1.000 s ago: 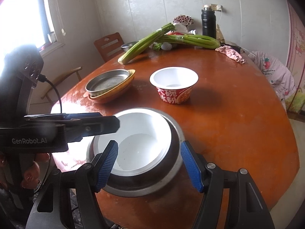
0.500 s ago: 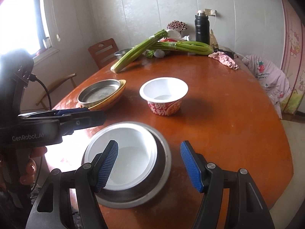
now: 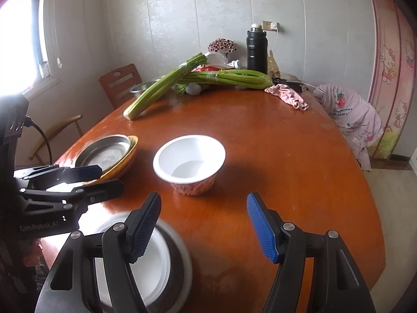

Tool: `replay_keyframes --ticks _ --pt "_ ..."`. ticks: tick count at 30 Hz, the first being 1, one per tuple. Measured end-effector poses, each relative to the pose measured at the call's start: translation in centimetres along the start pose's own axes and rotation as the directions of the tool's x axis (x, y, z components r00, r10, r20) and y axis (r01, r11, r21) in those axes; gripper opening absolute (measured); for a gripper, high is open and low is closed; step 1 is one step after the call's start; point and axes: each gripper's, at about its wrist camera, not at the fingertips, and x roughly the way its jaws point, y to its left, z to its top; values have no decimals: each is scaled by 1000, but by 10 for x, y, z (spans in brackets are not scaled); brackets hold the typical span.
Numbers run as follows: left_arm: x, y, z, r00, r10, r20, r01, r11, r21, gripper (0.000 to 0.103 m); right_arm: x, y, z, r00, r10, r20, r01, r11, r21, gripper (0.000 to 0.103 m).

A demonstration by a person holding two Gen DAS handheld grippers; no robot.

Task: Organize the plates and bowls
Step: 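Move the open left gripper to the white red-printed bowl, then close the left gripper on the red-printed bowl rim and lift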

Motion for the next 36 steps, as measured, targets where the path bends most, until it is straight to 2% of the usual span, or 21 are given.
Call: replay_keyframes --ticks 13,19,36 --pt "46 3 54 997 -14 -79 14 1000 -6 58 39 -24 39 998 22 -53 -19 999 43 70" --pt "70 10 58 990 -27 -136 23 999 -34 58 60 -31 42 994 25 -105 -19 998 56 70" --pt "111 17 59 980 2 -197 -8 1000 -25 58 108 -33 38 973 61 -224 -46 997 70 70"
